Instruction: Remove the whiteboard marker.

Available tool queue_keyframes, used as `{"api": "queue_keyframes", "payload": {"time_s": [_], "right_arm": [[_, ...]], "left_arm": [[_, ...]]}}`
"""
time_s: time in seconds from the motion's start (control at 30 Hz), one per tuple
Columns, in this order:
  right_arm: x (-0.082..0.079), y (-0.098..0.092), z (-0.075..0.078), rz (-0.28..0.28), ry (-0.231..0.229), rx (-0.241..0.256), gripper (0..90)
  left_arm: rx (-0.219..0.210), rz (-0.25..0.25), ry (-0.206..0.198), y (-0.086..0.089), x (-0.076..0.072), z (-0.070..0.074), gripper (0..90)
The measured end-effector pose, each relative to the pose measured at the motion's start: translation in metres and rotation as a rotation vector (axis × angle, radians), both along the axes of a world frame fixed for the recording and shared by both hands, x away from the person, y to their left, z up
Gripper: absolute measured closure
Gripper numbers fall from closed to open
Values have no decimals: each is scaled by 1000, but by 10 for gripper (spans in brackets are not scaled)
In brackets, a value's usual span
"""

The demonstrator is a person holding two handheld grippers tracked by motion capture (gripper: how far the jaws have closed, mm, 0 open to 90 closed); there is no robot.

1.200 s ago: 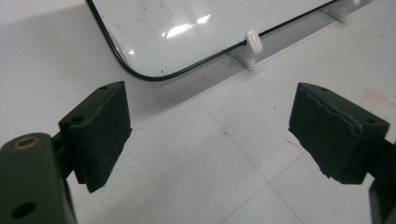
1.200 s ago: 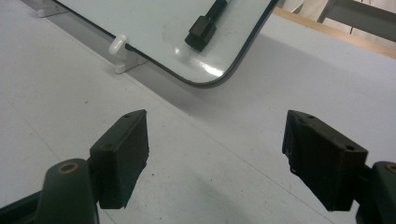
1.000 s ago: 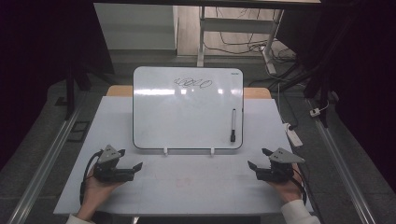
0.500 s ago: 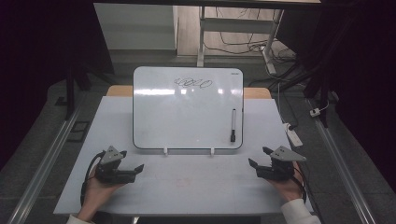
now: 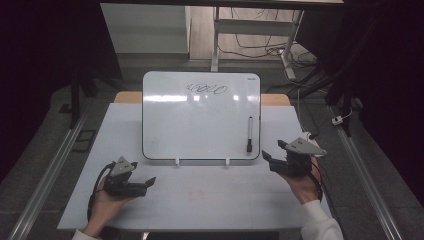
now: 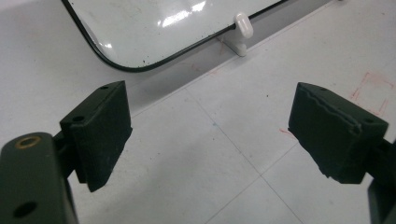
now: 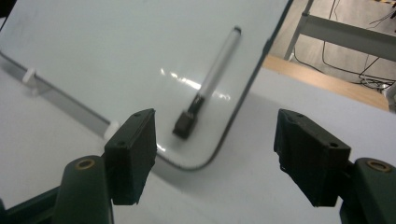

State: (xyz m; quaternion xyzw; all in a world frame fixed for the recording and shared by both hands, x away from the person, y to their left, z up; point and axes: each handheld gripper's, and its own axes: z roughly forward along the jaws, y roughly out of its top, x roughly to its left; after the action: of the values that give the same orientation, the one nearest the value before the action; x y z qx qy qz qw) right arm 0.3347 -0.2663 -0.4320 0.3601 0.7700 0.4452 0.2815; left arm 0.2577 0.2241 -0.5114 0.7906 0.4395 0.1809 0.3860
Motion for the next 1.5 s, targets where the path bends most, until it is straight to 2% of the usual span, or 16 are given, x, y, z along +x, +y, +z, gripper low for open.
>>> {"api": "queue_keyframes", "payload": {"time_s": [0.17, 0.4, 0.57, 0.77, 1.13, 1.5], "right_arm": [[18, 20, 10, -25, 11, -14, 321], [43, 42, 18, -107, 40, -45, 356], [57, 56, 17, -147, 47, -84, 385], [71, 70, 9, -181, 53, -114, 428], [87, 83, -3, -255, 39, -143, 583], [90, 92, -6, -294, 34, -155, 714]], "left_arm": [[7, -1, 2, -1, 0, -1, 142], [16, -6, 4, -2, 0, -2, 141], [21, -6, 3, -2, 0, -3, 141], [30, -12, 1, -2, 0, -3, 140], [39, -16, -2, -1, 0, -4, 140], [46, -17, -3, -1, 0, -4, 139]]}}
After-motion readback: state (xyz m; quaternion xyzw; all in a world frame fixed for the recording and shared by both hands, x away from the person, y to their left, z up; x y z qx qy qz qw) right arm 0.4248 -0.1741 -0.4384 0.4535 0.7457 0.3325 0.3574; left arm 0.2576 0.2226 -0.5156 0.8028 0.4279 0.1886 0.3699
